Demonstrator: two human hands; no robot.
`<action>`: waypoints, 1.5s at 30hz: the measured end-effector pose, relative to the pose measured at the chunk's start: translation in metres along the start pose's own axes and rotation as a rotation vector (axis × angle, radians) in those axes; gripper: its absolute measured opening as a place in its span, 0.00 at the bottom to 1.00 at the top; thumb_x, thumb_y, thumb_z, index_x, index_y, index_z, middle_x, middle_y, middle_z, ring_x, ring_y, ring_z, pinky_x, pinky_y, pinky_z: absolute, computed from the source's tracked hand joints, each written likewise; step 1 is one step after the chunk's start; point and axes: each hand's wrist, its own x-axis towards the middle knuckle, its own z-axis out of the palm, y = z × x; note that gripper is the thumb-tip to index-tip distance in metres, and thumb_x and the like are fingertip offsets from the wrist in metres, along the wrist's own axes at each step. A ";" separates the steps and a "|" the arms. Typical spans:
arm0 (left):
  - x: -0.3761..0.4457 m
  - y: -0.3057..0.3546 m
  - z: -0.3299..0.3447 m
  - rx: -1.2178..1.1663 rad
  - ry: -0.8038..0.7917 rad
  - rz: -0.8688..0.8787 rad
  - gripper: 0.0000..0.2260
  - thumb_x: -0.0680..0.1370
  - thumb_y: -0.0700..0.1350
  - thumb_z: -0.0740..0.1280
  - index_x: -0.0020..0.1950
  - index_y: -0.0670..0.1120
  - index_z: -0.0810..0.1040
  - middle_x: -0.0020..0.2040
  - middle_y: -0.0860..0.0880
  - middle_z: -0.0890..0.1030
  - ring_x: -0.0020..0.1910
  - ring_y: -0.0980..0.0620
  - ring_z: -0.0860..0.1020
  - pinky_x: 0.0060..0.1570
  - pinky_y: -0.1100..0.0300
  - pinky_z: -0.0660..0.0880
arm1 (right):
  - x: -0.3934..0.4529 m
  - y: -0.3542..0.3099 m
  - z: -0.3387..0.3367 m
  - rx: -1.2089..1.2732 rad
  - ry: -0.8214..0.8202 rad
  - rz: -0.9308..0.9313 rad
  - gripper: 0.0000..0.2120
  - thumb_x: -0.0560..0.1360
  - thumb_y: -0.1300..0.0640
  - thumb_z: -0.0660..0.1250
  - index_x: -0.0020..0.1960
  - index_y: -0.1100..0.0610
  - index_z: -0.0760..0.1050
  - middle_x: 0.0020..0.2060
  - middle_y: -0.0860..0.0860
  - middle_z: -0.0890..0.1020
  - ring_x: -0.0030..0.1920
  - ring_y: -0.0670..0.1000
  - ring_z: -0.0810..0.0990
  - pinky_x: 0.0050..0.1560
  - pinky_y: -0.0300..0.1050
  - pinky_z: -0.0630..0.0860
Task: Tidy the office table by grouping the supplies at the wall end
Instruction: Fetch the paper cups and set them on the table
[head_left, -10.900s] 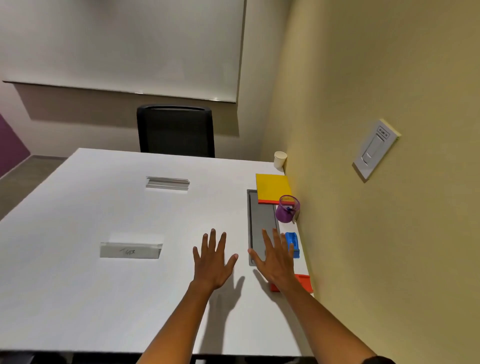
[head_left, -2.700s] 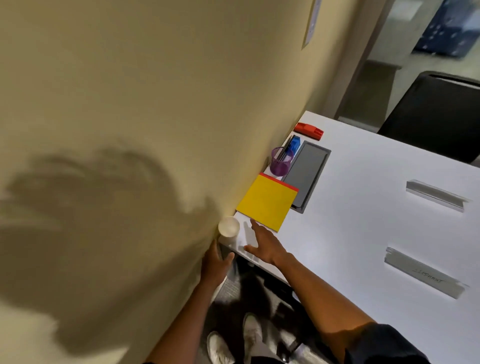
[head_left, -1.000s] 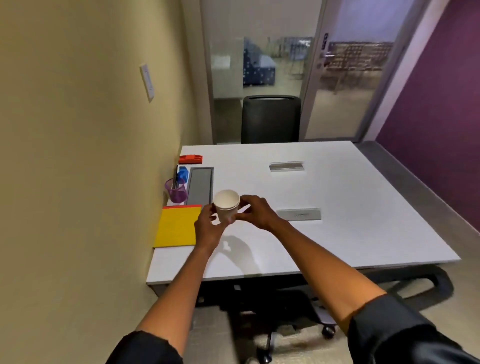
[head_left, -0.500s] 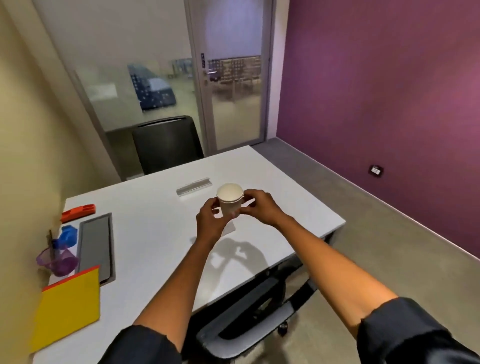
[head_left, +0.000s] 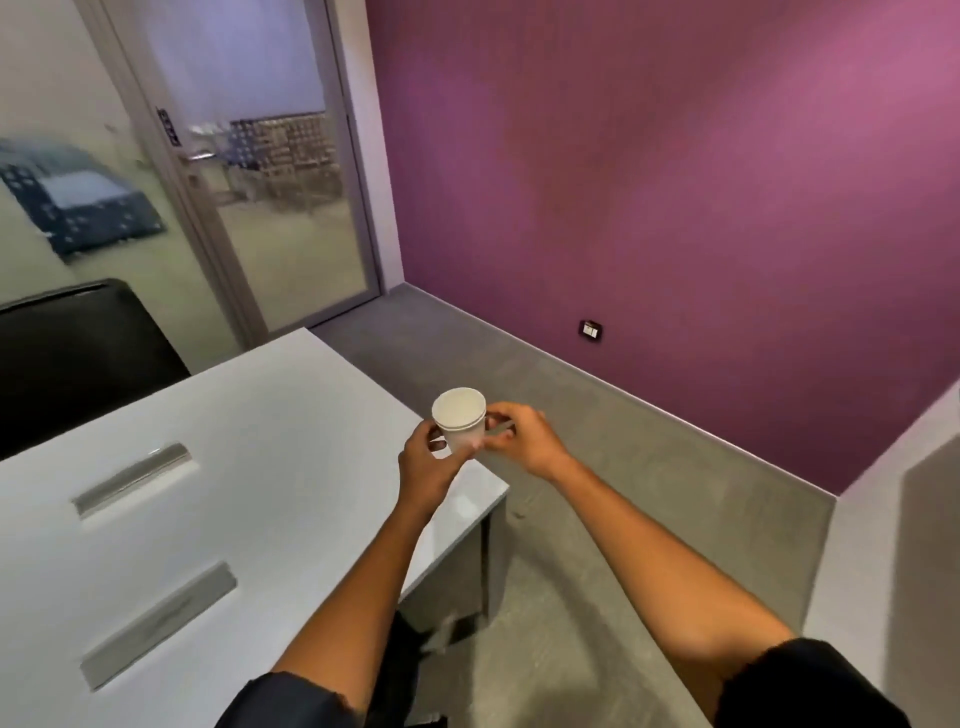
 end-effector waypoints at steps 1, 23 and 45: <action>0.009 0.001 0.020 0.004 -0.021 0.010 0.28 0.66 0.53 0.78 0.63 0.48 0.74 0.58 0.49 0.80 0.54 0.50 0.78 0.54 0.54 0.79 | 0.004 0.016 -0.014 -0.001 0.016 0.009 0.21 0.67 0.55 0.77 0.59 0.55 0.78 0.44 0.48 0.79 0.35 0.40 0.73 0.42 0.35 0.72; 0.335 0.001 0.320 0.056 -0.247 0.018 0.28 0.65 0.50 0.79 0.62 0.47 0.76 0.52 0.51 0.82 0.51 0.54 0.80 0.47 0.60 0.76 | 0.290 0.211 -0.236 -0.015 0.065 0.208 0.28 0.73 0.53 0.68 0.72 0.57 0.68 0.66 0.52 0.75 0.60 0.50 0.77 0.62 0.47 0.74; 0.604 -0.045 0.227 0.314 0.411 -0.234 0.28 0.63 0.49 0.79 0.61 0.45 0.77 0.53 0.50 0.82 0.50 0.52 0.80 0.49 0.63 0.76 | 0.694 0.170 -0.139 -0.061 -0.644 -0.308 0.28 0.63 0.48 0.80 0.60 0.53 0.76 0.53 0.47 0.78 0.52 0.46 0.77 0.49 0.39 0.76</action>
